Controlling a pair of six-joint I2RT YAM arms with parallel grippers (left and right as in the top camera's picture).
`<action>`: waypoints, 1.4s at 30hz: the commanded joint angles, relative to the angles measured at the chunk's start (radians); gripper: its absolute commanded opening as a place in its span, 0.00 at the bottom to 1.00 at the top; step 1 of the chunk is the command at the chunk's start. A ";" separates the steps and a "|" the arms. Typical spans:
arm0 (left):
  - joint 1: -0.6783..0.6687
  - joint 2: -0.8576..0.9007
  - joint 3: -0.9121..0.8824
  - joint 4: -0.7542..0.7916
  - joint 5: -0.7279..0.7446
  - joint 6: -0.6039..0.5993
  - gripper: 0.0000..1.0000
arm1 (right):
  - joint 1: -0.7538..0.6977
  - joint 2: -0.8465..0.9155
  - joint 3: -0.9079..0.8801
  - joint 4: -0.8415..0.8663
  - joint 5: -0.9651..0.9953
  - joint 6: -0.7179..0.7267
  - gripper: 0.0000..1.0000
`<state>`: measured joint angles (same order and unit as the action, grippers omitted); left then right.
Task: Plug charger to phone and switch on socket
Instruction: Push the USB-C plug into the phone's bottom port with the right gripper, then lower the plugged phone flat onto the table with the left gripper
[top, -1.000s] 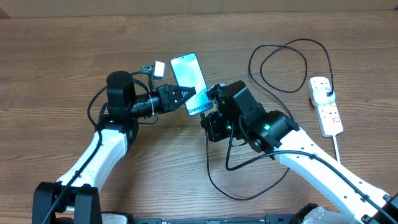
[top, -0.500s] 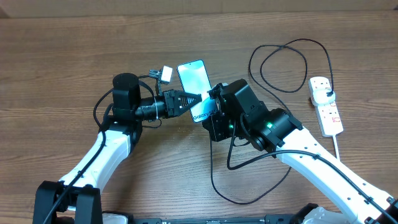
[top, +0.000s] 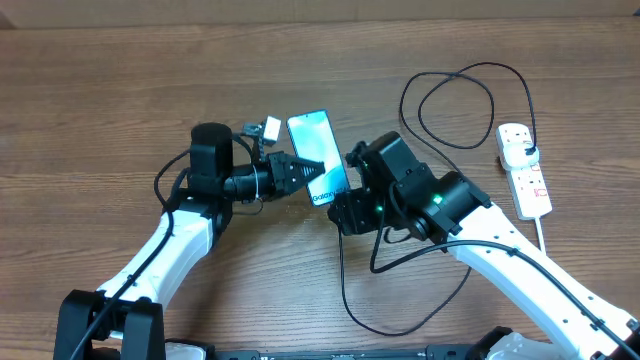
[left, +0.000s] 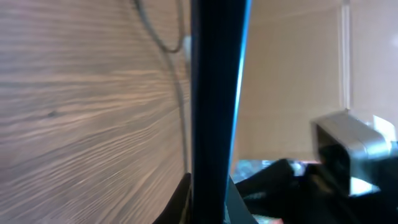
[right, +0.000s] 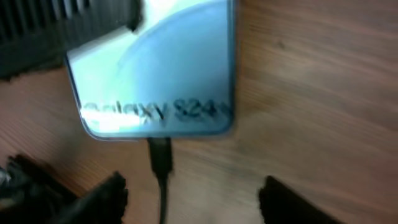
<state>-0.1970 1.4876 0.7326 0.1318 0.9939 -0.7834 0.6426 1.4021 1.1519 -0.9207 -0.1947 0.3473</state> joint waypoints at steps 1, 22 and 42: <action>-0.023 0.019 0.001 -0.043 -0.024 0.123 0.04 | -0.026 -0.064 0.084 -0.060 0.087 -0.003 0.79; 0.042 0.285 0.169 -0.570 -0.235 0.547 0.04 | -0.090 -0.211 0.166 -0.225 0.220 -0.003 1.00; 0.043 0.373 0.272 -0.744 -0.188 0.750 0.04 | -0.090 -0.211 0.166 -0.151 0.299 -0.008 1.00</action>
<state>-0.1562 1.8378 0.9878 -0.6147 0.7525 -0.0669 0.5560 1.2049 1.2945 -1.0767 0.0818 0.3401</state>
